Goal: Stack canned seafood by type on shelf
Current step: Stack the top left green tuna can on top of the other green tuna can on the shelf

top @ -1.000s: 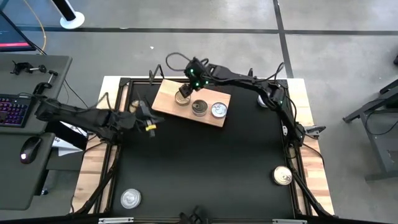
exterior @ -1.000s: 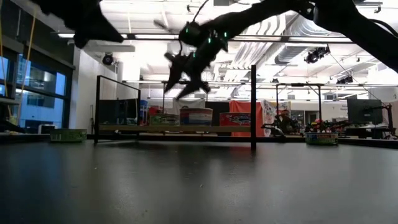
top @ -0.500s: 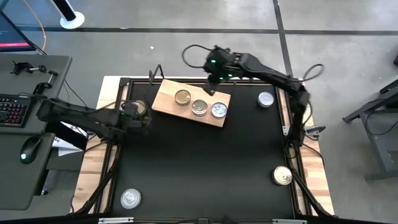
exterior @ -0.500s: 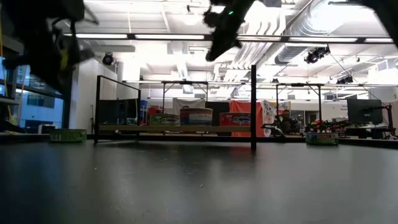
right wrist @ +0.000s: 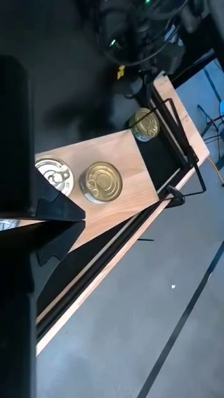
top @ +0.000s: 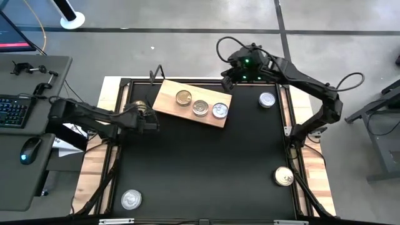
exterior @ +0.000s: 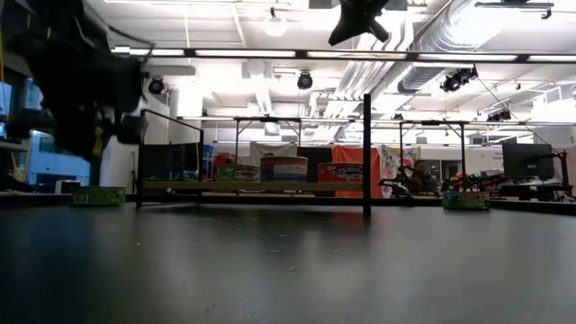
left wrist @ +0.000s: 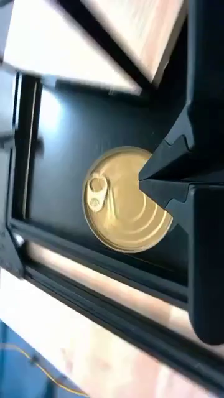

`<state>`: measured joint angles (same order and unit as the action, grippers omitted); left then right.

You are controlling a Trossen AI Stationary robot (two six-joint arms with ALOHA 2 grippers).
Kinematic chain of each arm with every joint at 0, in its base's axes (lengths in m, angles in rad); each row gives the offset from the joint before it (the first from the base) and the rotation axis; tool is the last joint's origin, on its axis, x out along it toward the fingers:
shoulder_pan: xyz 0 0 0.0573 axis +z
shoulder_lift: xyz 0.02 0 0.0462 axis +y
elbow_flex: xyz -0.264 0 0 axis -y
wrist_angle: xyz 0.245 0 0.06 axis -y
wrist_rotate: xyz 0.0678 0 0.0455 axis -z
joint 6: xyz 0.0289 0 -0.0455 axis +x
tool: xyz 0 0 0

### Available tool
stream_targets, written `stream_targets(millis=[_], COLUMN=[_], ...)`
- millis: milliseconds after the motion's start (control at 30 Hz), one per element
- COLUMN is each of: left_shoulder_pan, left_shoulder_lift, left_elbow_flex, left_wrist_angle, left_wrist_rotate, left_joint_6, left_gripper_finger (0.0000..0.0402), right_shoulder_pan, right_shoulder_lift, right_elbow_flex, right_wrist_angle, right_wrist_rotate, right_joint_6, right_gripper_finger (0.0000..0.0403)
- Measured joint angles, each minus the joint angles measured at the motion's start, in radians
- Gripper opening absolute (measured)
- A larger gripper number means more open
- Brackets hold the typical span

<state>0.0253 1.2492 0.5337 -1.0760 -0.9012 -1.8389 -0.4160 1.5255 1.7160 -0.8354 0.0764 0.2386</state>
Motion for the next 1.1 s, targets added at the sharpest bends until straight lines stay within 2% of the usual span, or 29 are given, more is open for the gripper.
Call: stream_targets(millis=[100, 200, 300, 533, 833, 1100], left_shoulder_pan=[0.03, 0.057, 0.08, 0.141, 0.089, -0.04], left_shoulder_lift=[0.061, 0.096, 0.114, 0.151, 0.15, 0.148], left_elbow_flex=[-0.025, -0.043, -0.063, -0.132, -0.133, -0.092], left_wrist_angle=[0.005, 0.024, 0.095, 0.347, 0.361, 0.322], left_wrist_rotate=[-0.017, -0.073, -0.127, -0.123, -0.016, 0.073], left_joint_6=[-0.099, -0.12, -0.08, 0.095, 0.242, 0.217], left_gripper_finger=[0.0, 0.0, 0.0, 0.0, 0.0, 0.0], right_shoulder_pan=[0.001, 0.003, 0.006, 0.017, 0.044, 0.052], right_shoulder_lift=[-0.002, -0.002, 0.0, 0.001, 0.001, 0.001], right_elbow_flex=[-0.001, -0.001, -0.001, -0.001, -0.001, -0.001], right_wrist_angle=[0.001, 0.003, 0.004, 0.006, 0.005, 0.005], right_wrist_rotate=[-0.002, -0.004, -0.008, -0.018, -0.023, -0.024], right_joint_6=[0.001, 0.008, 0.008, 0.027, 0.027, 0.027], right_gripper_finger=[0.0, 0.0, 0.0, 0.0, 0.0, 0.0])
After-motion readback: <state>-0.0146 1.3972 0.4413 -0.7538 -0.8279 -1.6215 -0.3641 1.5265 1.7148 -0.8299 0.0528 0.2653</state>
